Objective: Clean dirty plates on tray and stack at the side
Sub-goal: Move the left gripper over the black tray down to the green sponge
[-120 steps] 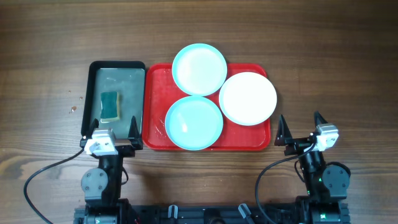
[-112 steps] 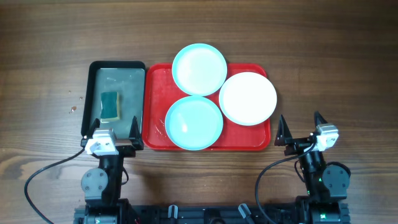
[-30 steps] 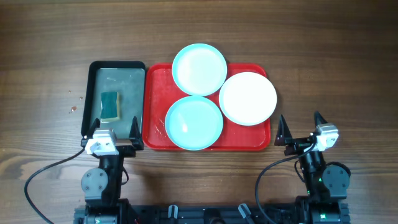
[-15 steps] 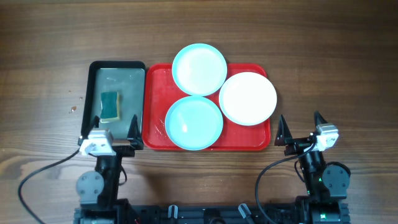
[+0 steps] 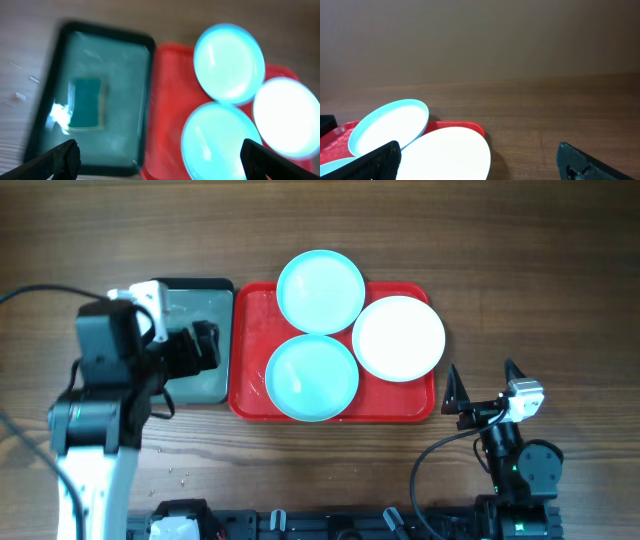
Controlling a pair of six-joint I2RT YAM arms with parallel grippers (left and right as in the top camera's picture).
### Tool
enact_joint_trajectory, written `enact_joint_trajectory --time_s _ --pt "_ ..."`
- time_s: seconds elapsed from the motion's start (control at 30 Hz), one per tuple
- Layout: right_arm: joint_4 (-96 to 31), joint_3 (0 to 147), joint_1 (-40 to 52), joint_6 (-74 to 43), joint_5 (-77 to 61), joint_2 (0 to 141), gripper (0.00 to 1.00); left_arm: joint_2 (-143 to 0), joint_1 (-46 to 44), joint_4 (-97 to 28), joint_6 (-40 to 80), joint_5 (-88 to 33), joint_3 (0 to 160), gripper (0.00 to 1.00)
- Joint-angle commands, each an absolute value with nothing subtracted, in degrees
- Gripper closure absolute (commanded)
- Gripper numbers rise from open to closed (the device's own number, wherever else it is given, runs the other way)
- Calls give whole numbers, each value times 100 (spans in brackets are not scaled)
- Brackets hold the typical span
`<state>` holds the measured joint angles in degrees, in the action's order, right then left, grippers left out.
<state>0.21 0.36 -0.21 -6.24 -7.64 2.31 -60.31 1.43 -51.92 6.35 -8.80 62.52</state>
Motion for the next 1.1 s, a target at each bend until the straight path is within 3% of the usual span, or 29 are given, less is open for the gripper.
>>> enact_joint_trajectory --time_s 0.0,0.17,0.23,0.3,0.43,0.67,0.8,0.83,1.07 --pt "47 30 -51 -681 -727 211 0 -6565 123 -5264 666 -1649 6383 0" --pt "47 30 -51 -681 -727 211 0 -6589 123 -5238 666 -1570 6383 0" --pt "47 30 -51 -681 -727 211 0 -6591 123 -5238 668 -906 6383 0" --pt "47 30 -51 -681 -727 211 0 -6591 130 -5236 670 -513 6381 11" --pt "47 30 -51 -679 -727 211 0 -6678 128 -5356 1070 -14 6375 49" --pt "47 30 -51 -681 -727 211 0 -7258 336 -5413 1776 1116 6375 28" --pt "47 30 -51 -681 -727 211 0 -7295 1313 -5297 2038 567 6375 20" --pt "47 30 -51 -683 -727 211 0 -7295 1466 -5231 1994 333 6375 13" --pt "47 30 -51 -683 -727 211 0 -7299 1448 -5205 1826 193 6375 12"
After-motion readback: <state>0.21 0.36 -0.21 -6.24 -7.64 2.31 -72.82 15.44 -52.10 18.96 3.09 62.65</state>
